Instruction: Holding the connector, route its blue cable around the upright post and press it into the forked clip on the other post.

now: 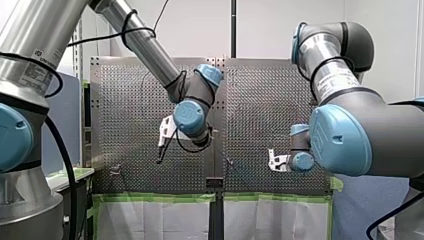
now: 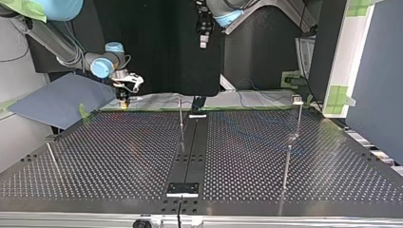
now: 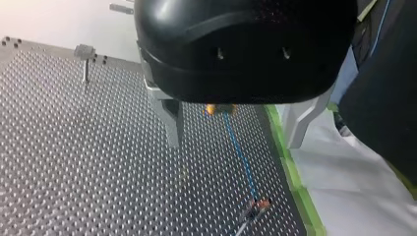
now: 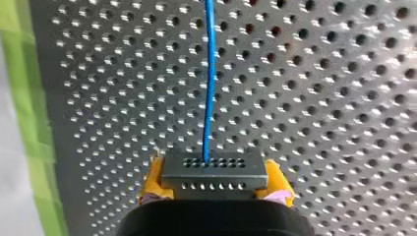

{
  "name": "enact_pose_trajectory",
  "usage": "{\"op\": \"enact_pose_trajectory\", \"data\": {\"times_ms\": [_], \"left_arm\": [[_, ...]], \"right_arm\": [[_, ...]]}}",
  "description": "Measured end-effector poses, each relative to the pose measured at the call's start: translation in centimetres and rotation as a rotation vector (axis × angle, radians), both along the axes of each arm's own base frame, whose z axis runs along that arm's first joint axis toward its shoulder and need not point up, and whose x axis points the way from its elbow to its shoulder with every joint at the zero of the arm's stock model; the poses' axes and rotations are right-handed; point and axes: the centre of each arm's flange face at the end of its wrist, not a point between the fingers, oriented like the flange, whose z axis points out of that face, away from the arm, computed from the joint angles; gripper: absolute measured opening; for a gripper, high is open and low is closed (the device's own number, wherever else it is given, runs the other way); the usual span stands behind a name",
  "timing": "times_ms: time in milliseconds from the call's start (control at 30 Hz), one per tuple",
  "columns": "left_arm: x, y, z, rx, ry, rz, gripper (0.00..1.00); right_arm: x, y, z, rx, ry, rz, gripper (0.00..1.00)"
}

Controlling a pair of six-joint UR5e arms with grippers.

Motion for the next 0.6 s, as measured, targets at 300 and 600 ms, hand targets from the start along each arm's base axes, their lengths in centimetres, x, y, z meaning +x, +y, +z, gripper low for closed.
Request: {"op": "enact_pose_trajectory", "data": {"times_ms": [300,600], "left_arm": [[0.5,3.5,0.8,0.005,0.017,0.020,1.00],[-0.4,6.4,1.4,-0.001,0.025,0.032,1.00]], "right_arm": [[0.5,0.1,4.1,-0.006,-0.008,0.004,0.00],[0.4,0.1,6.0,-0.017,-0.011,-0.002,0.00]]}}
